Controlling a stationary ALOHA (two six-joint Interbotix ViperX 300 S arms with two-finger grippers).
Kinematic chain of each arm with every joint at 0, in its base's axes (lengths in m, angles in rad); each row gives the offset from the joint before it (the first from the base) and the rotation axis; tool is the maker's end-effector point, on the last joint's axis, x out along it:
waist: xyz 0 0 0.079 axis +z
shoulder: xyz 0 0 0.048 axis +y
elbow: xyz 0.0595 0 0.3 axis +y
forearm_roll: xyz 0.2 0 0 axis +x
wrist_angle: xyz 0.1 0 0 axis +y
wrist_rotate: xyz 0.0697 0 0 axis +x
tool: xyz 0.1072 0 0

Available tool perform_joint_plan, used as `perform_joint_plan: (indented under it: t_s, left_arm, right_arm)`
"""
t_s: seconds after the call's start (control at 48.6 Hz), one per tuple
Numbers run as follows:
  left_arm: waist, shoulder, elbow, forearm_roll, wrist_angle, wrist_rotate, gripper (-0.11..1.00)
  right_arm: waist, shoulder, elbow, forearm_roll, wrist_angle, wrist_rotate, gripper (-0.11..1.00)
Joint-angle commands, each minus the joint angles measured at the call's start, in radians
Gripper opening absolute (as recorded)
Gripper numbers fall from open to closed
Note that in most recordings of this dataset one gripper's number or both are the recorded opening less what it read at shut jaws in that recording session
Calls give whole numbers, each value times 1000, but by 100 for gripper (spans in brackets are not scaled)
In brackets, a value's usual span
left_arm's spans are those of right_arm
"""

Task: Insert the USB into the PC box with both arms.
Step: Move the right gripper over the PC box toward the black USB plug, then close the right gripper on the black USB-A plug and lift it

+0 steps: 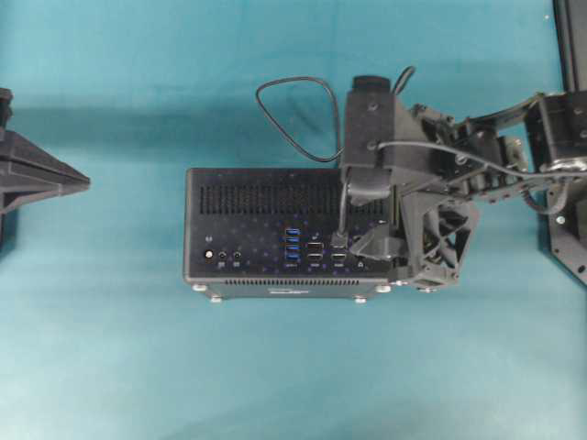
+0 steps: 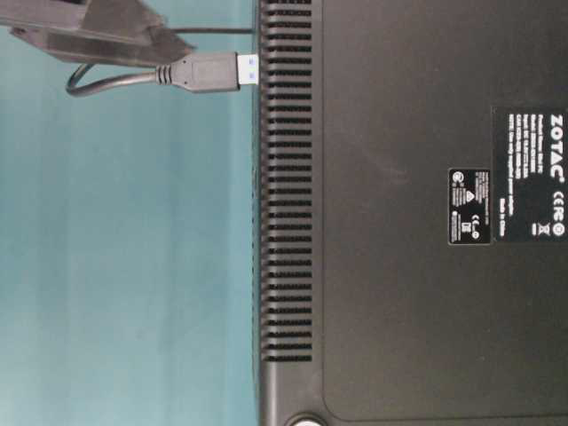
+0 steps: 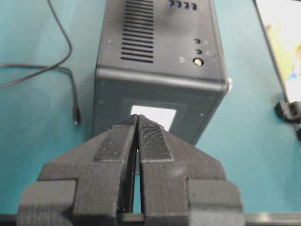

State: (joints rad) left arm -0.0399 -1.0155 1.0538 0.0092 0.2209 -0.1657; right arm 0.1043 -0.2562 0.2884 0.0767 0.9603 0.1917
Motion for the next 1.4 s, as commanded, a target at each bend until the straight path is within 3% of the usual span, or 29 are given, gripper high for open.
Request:
perform_joint_plan:
  t_s: [0.0,0.288,0.884,0.966,1.172,1.274,1.377]
  left_arm:
    - [-2,6,-9,2,-3,-2,0]
    - [-2,5,0,2,-3,-8,0]
    - [-2,-9,12,2,-3,-15,0]
    - [-2,-11,14,2,-5,-15,0]
    - [-2,-15,15,2,-8,-15,0]
    - [-2,-21,18,2,-8,-15,0]
    - [-2,-25,20,2,-9,-18,0]
  right_arm:
    - [6,-8,-28,0,-11,8,75]
    - [6,5,-29,-2,-64,5,68]
    - [6,34,-29,0,-67,3,64]
    - [6,34,-29,0,-71,2,55]
    - [6,34,-29,5,-89,2,18]
    - [6,34,-29,5,-87,3,10]
    - [6,34,-34,5,-86,5,9]
